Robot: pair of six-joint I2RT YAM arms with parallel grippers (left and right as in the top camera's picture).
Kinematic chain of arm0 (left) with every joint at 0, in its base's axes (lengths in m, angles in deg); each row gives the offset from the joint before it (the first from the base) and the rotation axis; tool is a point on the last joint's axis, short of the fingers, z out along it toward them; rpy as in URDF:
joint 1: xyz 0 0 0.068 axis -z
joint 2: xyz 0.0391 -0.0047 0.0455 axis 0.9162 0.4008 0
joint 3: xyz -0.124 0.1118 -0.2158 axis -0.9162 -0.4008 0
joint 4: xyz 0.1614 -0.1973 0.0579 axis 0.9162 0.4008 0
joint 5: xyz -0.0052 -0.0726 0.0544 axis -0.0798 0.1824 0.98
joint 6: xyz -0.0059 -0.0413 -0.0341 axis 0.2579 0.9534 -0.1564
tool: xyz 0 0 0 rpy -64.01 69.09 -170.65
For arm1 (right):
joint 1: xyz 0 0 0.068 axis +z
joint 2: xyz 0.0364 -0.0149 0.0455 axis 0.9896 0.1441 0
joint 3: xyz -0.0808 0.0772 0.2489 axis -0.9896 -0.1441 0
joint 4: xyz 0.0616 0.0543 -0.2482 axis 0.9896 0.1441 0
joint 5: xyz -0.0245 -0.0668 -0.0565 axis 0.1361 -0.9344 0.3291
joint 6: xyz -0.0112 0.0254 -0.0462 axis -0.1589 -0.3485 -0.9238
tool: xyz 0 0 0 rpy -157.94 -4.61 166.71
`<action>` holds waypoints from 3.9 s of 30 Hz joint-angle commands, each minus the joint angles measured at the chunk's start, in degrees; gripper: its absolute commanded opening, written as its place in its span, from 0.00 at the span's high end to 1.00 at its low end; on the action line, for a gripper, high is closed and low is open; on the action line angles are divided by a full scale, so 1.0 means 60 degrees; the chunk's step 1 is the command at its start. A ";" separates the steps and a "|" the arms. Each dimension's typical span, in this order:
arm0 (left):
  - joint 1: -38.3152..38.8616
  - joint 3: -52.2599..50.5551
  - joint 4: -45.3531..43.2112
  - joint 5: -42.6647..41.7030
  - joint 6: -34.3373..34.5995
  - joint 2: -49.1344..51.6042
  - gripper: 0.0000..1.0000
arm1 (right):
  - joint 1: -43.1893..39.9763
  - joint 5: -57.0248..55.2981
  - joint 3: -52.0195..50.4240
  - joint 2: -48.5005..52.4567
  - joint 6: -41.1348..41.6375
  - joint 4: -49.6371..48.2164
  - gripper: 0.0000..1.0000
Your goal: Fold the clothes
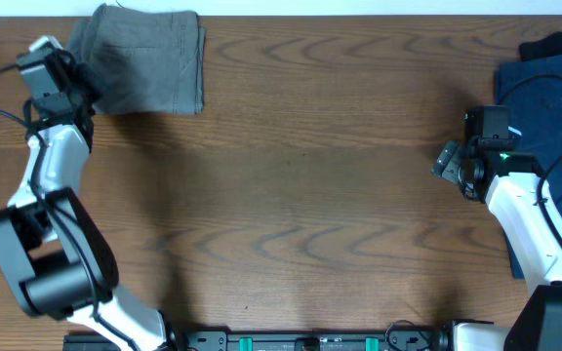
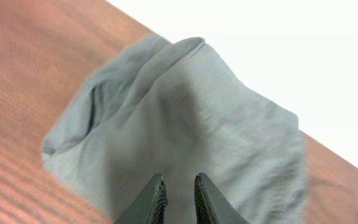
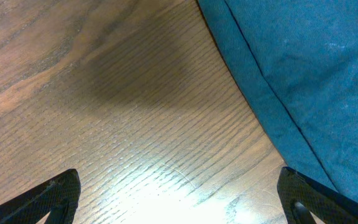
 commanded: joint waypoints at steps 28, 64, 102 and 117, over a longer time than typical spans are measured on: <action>0.1665 0.0051 0.1242 -0.0342 -0.0237 0.1945 0.85 | -0.0011 -0.0164 0.0131 -0.0062 -0.0069 -0.0011 0.01; 0.1683 -0.0091 0.3708 -0.0699 -0.0415 -0.0707 0.83 | -0.0011 -0.0164 0.0131 -0.0062 -0.0069 -0.0011 0.01; 0.1683 -0.0091 1.5125 -0.3428 -0.0794 -0.8145 0.02 | -0.0011 -0.0138 0.0131 -0.0062 -0.0069 -0.0011 0.01; 0.1683 -0.0091 1.6109 -0.3198 -0.0801 -0.8302 0.02 | -0.0011 -0.0138 0.0131 -0.0062 -0.0069 -0.0011 0.01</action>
